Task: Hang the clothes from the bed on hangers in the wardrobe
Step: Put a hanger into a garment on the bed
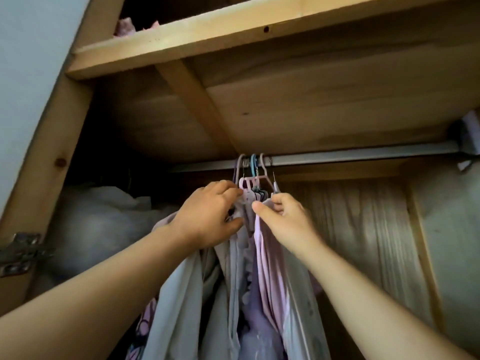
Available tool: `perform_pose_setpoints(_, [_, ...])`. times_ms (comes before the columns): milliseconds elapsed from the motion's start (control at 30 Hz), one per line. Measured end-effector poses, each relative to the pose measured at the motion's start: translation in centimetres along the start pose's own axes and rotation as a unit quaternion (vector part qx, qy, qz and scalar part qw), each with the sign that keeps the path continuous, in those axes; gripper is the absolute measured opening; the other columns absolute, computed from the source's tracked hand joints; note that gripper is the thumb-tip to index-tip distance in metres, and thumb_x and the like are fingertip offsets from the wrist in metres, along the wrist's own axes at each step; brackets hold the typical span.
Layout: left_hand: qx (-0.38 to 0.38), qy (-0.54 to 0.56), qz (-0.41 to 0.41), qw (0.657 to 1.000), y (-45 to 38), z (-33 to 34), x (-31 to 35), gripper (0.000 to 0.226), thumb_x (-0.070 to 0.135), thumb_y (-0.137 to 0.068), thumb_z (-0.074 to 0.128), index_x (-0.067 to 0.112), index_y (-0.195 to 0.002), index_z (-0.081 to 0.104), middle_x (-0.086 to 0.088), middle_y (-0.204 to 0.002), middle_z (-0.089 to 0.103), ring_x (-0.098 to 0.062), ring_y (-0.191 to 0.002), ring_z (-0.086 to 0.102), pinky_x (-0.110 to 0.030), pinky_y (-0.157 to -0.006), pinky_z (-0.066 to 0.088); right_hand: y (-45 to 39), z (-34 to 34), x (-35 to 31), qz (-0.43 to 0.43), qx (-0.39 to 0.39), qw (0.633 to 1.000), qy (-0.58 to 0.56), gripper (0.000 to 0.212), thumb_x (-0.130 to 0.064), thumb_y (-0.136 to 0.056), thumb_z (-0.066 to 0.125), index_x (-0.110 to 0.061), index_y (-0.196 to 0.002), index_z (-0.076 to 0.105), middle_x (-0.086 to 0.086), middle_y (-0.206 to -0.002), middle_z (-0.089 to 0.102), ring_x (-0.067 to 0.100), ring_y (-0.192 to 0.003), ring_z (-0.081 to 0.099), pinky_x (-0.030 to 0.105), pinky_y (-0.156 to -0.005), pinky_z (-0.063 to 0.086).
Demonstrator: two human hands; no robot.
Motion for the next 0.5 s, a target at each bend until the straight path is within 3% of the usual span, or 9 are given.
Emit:
perform_pose_setpoints(67, [-0.011,-0.006,-0.005,1.000,-0.9,0.9,-0.5,0.074,0.050,-0.086,0.054,0.022,-0.147,0.024,0.002,-0.153,0.024,-0.015,-0.138,0.024,-0.028,-0.110,0.024,-1.5,1.1,0.5,0.039,-0.022,0.998,-0.051,0.069,-0.058,-0.078,0.060,-0.025,-0.135,0.040,0.000,-0.132,0.051,0.019,-0.119,0.049,0.041,-0.100,0.043])
perform_pose_setpoints(167, [-0.035,-0.003,-0.005,0.999,-2.1,2.0,-1.1,0.088,0.053,-0.084,0.055,0.020,-0.151,0.009,0.001,-0.158,0.012,-0.015,-0.143,0.015,-0.029,-0.115,0.018,-2.9,1.9,1.0,0.058,-0.052,0.991,-0.110,0.075,-0.047,-0.081,0.065,-0.027,-0.142,0.027,0.000,-0.135,0.046,0.019,-0.119,0.046,0.032,-0.096,0.038])
perform_pose_setpoints(267, [-0.025,0.013,0.016,0.999,-2.6,2.6,-1.4,0.087,0.046,-0.085,0.057,0.022,-0.151,0.005,0.004,-0.158,0.011,-0.011,-0.143,0.017,-0.029,-0.115,0.021,-3.9,2.4,1.6,0.070,-0.078,0.983,-0.152,0.074,-0.036,-0.081,0.066,-0.029,-0.141,0.024,-0.005,-0.122,0.046,0.014,-0.106,0.044,0.031,-0.092,0.037])
perform_pose_setpoints(400, [-0.003,0.028,0.034,0.999,-2.3,3.0,-1.9,0.089,0.057,-0.080,0.051,0.025,-0.150,0.007,0.008,-0.157,0.014,-0.009,-0.140,0.025,-0.026,-0.111,0.026,-5.0,3.0,1.8,0.083,-0.069,0.984,-0.139,0.087,-0.044,-0.065,0.069,-0.031,-0.139,0.025,0.000,-0.129,0.047,0.023,-0.118,0.047,0.044,-0.102,0.039])
perform_pose_setpoints(500, [-0.021,0.016,0.030,0.999,-1.9,3.3,-2.6,0.095,0.052,-0.081,0.061,0.028,-0.150,0.000,0.010,-0.158,0.008,-0.009,-0.139,0.024,-0.023,-0.111,0.023,-5.6,2.9,1.8,0.084,-0.079,0.979,-0.168,0.061,-0.023,-0.073,0.071,-0.023,-0.124,0.039,-0.005,-0.102,0.053,0.019,-0.106,0.052,0.036,-0.095,0.044])
Point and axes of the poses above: each hand's wrist, its own y-axis away from the middle knuckle, its own z-axis out of the palm, x = y × z, the point moved 2 cm from there along -y, towards the middle knuckle
